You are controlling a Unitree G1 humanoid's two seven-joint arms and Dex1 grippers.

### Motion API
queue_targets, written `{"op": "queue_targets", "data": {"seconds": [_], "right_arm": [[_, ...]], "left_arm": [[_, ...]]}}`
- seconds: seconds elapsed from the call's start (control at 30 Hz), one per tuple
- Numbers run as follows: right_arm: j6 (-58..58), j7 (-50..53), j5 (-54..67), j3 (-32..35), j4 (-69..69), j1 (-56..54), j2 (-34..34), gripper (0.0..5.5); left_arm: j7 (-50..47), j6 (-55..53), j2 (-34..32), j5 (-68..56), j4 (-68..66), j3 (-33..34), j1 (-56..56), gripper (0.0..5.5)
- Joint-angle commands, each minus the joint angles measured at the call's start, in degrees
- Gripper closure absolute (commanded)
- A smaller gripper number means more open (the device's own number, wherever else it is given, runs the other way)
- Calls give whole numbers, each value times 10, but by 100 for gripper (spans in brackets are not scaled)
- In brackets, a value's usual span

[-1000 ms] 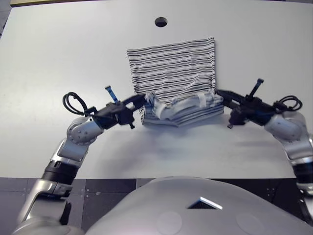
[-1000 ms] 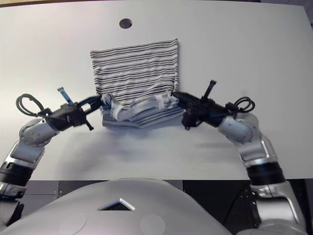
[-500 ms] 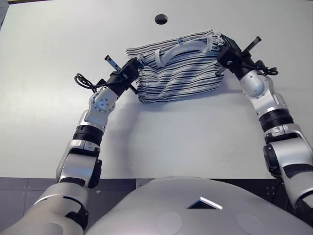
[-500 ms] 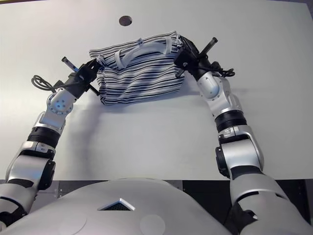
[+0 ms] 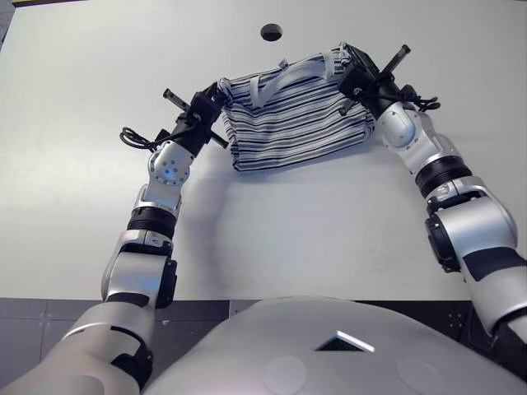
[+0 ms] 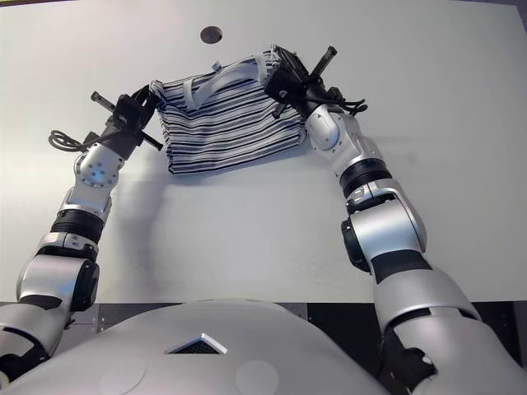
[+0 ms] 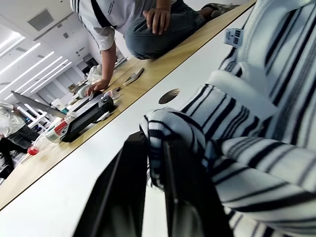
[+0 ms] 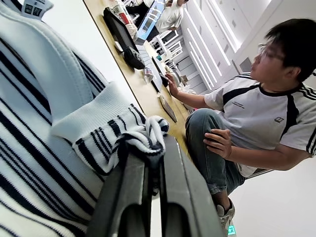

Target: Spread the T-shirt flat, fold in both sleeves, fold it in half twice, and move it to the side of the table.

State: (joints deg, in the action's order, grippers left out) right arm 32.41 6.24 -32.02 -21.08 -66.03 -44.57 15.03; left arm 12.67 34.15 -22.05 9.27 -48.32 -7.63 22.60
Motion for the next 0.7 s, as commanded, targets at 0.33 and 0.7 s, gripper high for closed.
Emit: {"op": "queue_targets", "data": {"seconds": [0.33, 0.7], "right_arm": [[-73, -5, 2, -3, -79, -49, -17, 300], [48, -53, 0, -23, 32, 31, 43, 204]], "left_arm": [[-33, -40, 41, 17, -147, 12, 90, 294], [-57, -109, 55, -12, -228, 61, 171, 209]]}}
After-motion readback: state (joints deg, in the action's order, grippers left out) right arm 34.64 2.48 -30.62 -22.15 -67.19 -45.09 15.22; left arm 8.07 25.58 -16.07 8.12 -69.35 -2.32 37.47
